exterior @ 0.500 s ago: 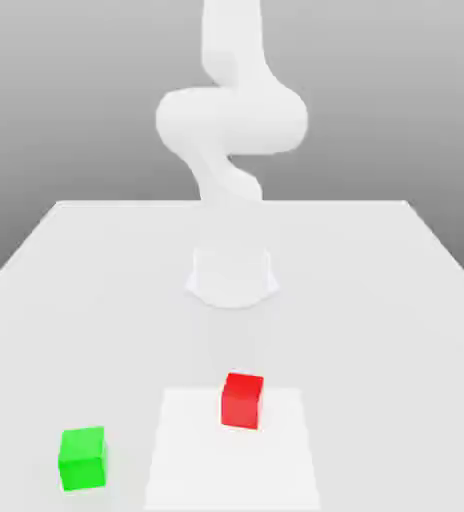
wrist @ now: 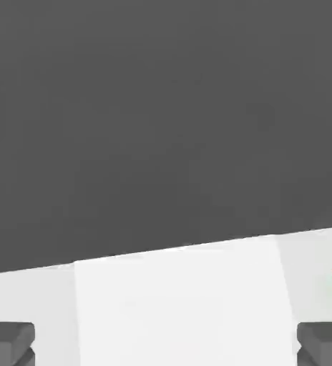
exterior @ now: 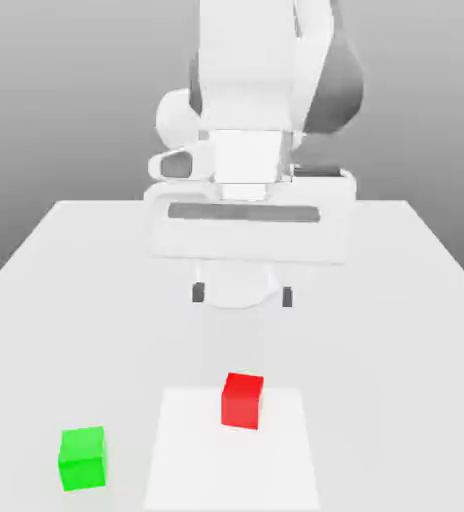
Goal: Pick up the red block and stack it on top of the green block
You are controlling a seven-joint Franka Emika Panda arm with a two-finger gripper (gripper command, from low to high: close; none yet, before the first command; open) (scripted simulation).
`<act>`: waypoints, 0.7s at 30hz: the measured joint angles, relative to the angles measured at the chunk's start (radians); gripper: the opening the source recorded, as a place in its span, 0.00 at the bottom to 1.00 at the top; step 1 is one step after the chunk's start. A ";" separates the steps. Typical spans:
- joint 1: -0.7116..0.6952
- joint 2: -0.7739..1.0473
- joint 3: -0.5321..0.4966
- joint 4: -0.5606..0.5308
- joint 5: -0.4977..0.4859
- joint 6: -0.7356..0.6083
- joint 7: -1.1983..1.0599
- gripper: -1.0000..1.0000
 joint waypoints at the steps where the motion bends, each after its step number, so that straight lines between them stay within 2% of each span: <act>1: 0.000 0.044 0.003 -0.032 0.003 0.030 0.010 0.50; 4: 0.001 0.183 0.003 -0.078 0.001 0.133 0.035 0.50; 9: 0.028 0.369 -0.035 -0.062 -0.049 0.290 0.075 0.50; 10: 0.036 0.398 -0.044 -0.058 -0.054 0.315 0.079 0.00; 16: 0.038 0.412 -0.048 -0.056 -0.060 0.328 0.083 0.00; 21: 0.025 0.280 -0.024 -0.075 -0.023 0.215 0.058 0.00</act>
